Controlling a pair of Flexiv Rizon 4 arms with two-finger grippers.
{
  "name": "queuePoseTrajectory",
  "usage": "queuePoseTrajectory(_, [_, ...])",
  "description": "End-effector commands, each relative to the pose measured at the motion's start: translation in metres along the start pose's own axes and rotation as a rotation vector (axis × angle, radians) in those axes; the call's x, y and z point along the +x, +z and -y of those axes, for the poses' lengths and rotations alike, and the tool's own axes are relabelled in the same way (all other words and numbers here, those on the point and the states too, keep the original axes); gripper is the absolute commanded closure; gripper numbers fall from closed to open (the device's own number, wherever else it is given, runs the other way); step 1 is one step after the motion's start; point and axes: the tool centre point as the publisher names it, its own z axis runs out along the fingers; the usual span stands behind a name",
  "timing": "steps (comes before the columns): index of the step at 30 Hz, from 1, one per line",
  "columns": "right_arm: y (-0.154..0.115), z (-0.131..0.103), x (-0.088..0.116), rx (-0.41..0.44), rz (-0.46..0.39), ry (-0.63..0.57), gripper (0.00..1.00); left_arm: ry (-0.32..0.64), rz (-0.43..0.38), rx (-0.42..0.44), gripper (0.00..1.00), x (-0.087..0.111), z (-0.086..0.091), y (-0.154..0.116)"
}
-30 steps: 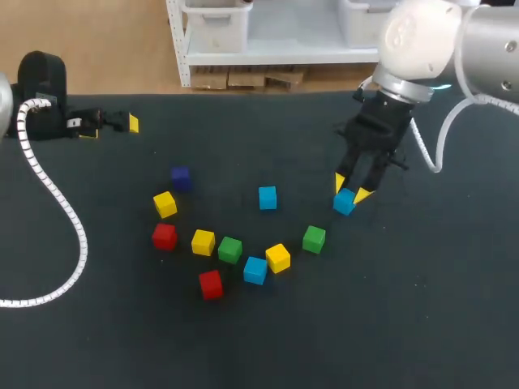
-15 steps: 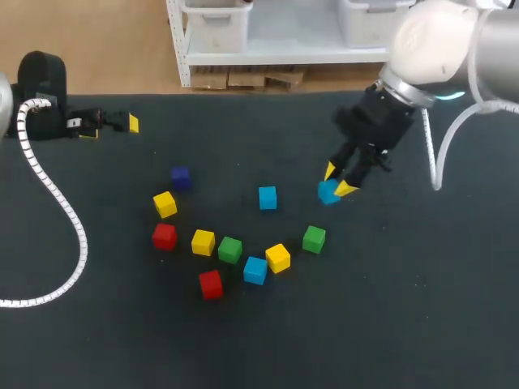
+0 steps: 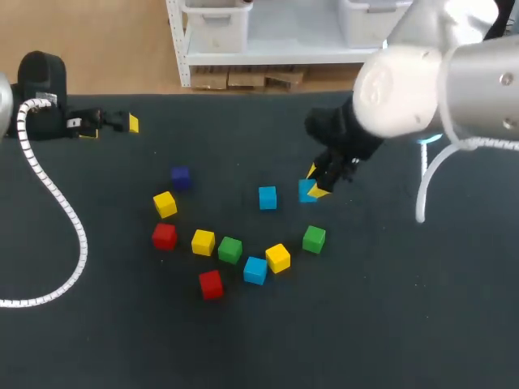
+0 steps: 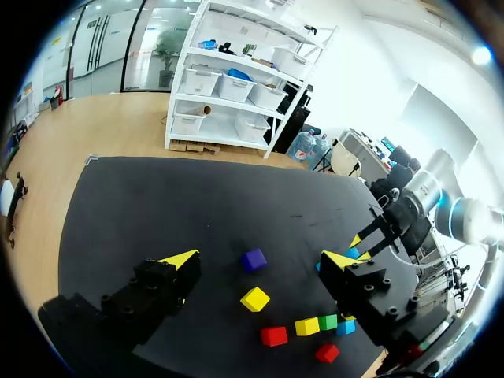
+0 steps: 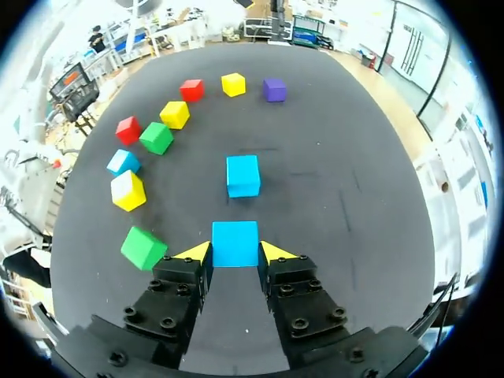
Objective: Place the blue cubes, place green cubes on the blue cubes, place the yellow cubes on the green cubes, then place the red cubes on the yellow cubes, and place purple cube on the red cubes.
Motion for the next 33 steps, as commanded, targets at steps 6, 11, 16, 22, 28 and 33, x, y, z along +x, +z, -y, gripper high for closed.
queuePoseTrajectory(6, [0.009,-0.005,-0.007,0.106,-0.016,0.019,1.0,0.0,0.001,0.001,0.0,0.0,0.0,0.0])
queuePoseTrajectory(11, [0.012,-0.003,-0.009,0.103,-0.013,0.018,1.0,0.0,0.001,0.001,0.0,0.0,0.0,0.0])
queuePoseTrajectory(16, [0.017,0.001,-0.01,0.095,-0.015,0.02,1.0,0.0,0.001,0.001,0.0,0.0,0.0,0.0])
queuePoseTrajectory(22, [0.019,0.004,-0.012,0.095,-0.021,0.021,1.0,0.0,0.001,0.001,0.0,0.0,0.0,0.0])
queuePoseTrajectory(28, [0.021,0.007,-0.013,0.095,-0.027,0.017,1.0,0.0,0.001,0.001,0.0,0.0,0.0,0.0])
queuePoseTrajectory(33, [0.023,0.008,-0.013,0.091,-0.035,0.018,1.0,0.0,0.001,0.001,0.0,0.0,0.0,0.0])
